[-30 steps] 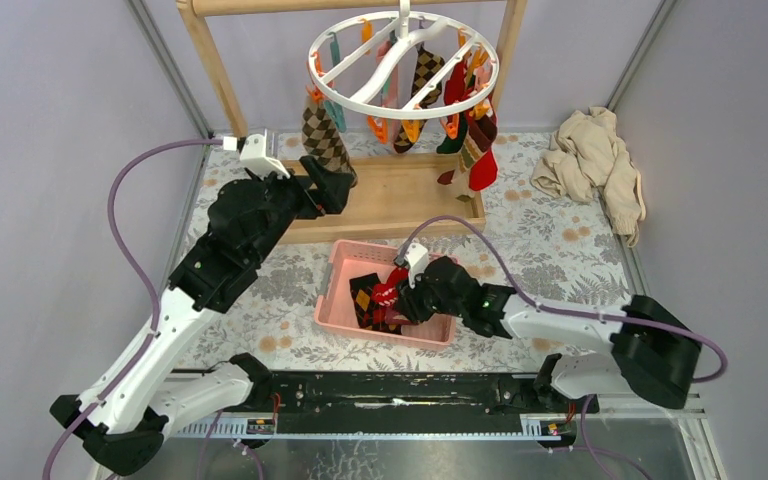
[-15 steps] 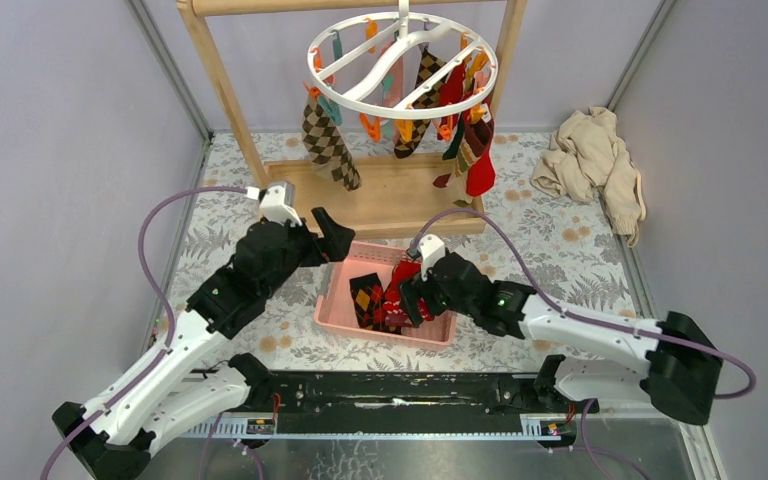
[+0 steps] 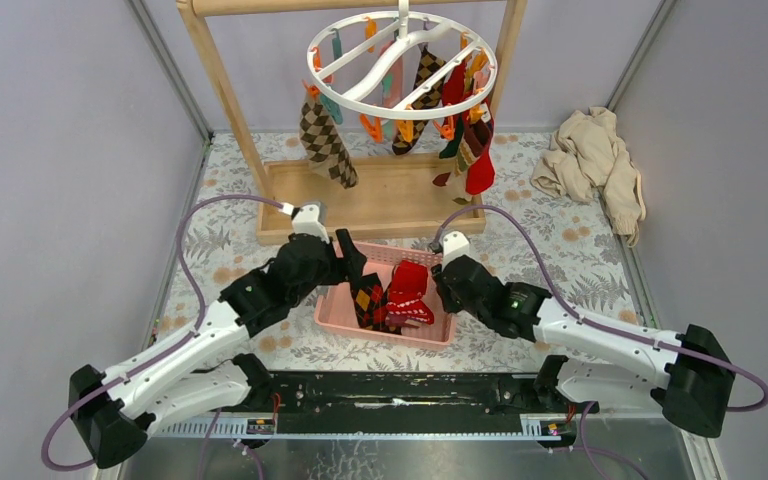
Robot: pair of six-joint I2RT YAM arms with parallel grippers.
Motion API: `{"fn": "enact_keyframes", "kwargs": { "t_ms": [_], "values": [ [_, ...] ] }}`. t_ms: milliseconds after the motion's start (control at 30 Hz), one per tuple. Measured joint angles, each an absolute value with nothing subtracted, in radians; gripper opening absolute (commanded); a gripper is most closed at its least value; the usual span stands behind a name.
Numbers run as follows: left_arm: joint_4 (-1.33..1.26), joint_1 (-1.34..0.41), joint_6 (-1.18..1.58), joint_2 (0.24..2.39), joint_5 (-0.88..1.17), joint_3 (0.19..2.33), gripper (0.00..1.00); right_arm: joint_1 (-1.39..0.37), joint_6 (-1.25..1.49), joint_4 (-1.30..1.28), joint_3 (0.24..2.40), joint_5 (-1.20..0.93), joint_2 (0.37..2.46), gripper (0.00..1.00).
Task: Remove the socks clipped to the hanger
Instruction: Place the sock in the bin, then remove the sock from the hanger.
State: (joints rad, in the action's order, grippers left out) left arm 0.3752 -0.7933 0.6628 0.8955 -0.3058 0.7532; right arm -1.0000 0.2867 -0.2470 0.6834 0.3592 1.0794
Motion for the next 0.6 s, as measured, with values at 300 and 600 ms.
{"fn": "enact_keyframes", "kwargs": {
  "t_ms": [300, 600],
  "values": [
    [0.392, -0.857, 0.717, 0.950, -0.345, 0.684, 0.73, -0.730, 0.319, -0.200, 0.589, 0.247, 1.002, 0.42],
    [0.437, -0.908, 0.785, 0.917, -0.377, 0.646, 0.69, -0.526, 0.311, -0.007, 0.613, 0.075, 1.056, 0.56]
  ]
}}
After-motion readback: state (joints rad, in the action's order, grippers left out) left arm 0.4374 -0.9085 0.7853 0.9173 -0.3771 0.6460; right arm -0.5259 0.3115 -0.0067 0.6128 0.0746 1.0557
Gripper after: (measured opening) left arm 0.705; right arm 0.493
